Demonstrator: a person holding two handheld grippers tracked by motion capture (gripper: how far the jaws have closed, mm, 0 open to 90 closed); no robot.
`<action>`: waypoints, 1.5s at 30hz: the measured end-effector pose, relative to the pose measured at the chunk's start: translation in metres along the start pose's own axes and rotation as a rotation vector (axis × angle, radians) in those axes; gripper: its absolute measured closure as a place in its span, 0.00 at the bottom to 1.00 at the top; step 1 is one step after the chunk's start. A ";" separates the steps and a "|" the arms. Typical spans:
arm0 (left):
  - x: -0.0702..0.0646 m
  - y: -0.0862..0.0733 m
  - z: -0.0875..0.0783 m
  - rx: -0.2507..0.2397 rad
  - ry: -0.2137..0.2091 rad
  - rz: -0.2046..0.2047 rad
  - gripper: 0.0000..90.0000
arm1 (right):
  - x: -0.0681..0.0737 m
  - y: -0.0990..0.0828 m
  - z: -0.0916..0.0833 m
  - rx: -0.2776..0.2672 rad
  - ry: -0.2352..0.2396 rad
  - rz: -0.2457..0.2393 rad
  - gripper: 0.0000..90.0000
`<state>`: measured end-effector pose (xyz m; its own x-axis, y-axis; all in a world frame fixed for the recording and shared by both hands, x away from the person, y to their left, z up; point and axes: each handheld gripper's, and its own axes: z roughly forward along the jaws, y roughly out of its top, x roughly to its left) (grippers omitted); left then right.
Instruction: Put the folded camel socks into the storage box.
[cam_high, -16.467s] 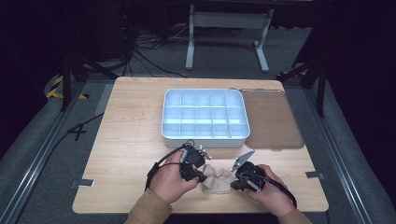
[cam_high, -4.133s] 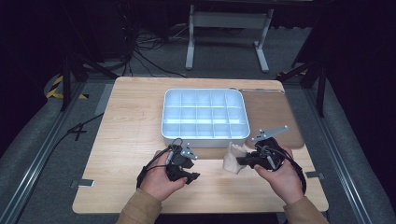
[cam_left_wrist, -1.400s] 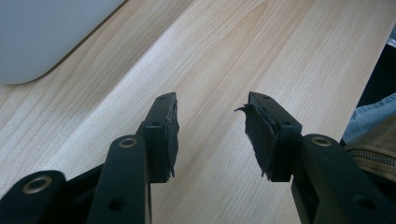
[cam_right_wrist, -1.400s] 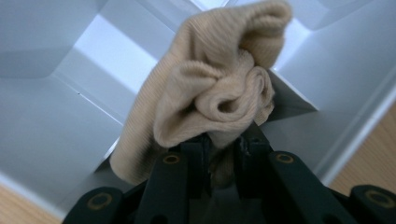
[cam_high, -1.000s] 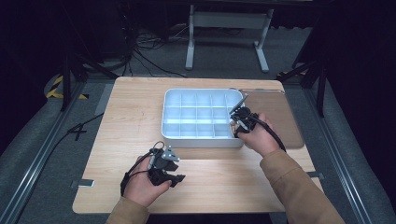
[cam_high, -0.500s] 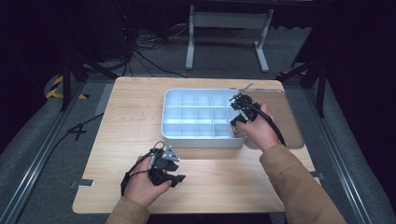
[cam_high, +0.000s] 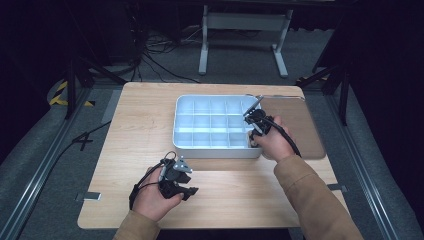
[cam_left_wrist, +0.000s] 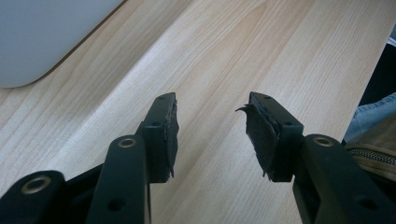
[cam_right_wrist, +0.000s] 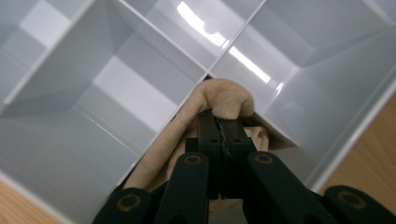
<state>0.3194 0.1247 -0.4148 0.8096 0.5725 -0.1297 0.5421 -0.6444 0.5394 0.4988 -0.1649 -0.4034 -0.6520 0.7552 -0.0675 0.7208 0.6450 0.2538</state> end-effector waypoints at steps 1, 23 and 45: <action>0.000 0.000 0.000 0.000 0.000 0.000 0.60 | 0.000 0.000 0.000 0.000 0.000 0.000 0.99; 0.000 0.000 -0.001 -0.005 -0.001 -0.002 0.60 | -0.005 -0.017 -0.034 -0.137 0.064 0.026 0.79; 0.000 0.001 -0.013 -0.028 -0.007 0.006 0.59 | 0.017 -0.078 -0.091 -0.405 0.181 -0.144 0.61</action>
<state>0.3167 0.1302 -0.4038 0.8145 0.5650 -0.1320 0.5308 -0.6336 0.5629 0.4102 -0.2129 -0.3371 -0.7950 0.6058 0.0307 0.4938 0.6169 0.6128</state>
